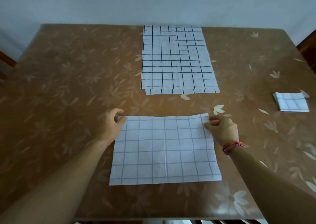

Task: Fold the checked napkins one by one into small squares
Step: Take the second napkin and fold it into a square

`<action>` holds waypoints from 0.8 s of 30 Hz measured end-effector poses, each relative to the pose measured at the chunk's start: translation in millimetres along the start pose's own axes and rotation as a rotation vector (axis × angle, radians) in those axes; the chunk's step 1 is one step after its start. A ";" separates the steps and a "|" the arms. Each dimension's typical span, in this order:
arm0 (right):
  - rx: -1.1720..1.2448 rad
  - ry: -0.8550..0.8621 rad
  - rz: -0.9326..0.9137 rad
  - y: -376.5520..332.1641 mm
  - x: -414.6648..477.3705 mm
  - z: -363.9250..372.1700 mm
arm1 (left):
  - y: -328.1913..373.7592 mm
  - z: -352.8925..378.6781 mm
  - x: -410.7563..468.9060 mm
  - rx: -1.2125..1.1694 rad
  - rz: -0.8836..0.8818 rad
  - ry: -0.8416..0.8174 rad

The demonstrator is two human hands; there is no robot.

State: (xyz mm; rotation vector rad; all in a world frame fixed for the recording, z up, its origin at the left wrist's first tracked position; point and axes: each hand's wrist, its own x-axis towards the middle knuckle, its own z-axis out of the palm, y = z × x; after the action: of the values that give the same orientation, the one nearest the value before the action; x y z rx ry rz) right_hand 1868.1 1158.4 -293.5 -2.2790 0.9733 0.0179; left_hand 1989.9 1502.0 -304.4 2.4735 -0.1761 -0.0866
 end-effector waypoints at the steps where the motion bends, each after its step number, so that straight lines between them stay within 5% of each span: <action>1: -0.004 0.002 -0.007 -0.3 -1.1 -1.0 | 0.8 -0.9 -1.9 0.001 0.017 0.018; 11: -0.187 -0.075 -0.237 -5.0 -62.7 14.3 | 20.3 17.2 -114.2 0.182 0.327 -0.150; 19: -0.414 -0.158 -0.741 17.7 -177.4 50.2 | 42.6 38.2 -216.1 0.358 0.529 -0.275; 24: -0.557 -0.242 -0.870 32.3 -210.9 62.2 | 41.0 48.1 -226.2 0.463 0.486 -0.344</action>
State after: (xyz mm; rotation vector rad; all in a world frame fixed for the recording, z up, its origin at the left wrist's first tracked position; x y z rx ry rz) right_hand 1708.7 1312.6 -307.2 -2.9329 -0.2364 0.2073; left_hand 1756.9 1474.2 -312.8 2.7699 -1.0380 -0.2892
